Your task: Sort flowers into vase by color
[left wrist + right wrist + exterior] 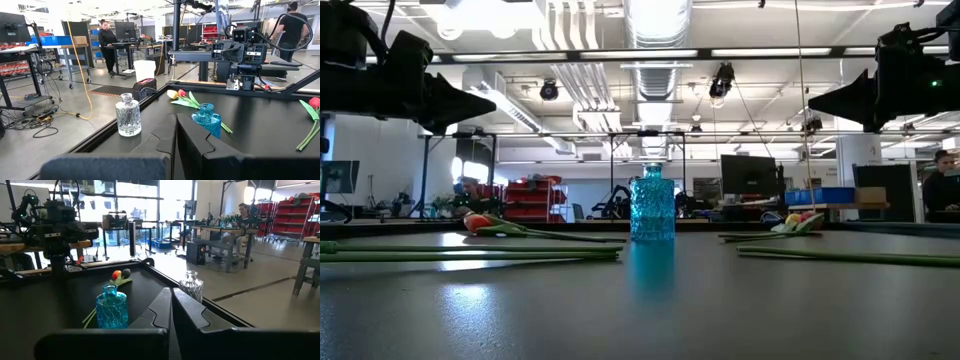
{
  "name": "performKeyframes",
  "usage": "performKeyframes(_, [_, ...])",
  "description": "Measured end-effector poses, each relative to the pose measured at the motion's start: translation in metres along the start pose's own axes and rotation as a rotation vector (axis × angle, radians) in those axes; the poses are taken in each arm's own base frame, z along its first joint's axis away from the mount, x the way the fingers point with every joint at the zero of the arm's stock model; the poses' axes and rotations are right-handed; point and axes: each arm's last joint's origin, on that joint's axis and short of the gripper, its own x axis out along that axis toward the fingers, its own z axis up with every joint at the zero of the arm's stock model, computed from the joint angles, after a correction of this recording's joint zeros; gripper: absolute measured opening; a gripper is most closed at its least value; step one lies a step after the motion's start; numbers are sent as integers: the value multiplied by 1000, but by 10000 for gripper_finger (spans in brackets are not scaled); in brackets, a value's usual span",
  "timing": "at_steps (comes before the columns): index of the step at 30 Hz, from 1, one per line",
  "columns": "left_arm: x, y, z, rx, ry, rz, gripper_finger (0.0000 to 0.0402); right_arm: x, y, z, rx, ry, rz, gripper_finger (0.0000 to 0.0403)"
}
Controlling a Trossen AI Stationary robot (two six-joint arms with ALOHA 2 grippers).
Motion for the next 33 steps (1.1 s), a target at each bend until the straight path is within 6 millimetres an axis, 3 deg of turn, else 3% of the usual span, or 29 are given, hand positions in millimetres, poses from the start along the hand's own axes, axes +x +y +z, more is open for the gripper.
performKeyframes(23, [0, 0, 0, 0, 0, 0, 0, 0, 0, 2, 5, -16, -1, 9])
performKeyframes(30, [0, 0, 0, 0, 0, 0, 0, -4, -3, 29, 175, -280, -8, 9])
performKeyframes(33, [0, 0, 0, 0, 0, 0, 0, -6, -6, 43, 297, -251, -89, 9])
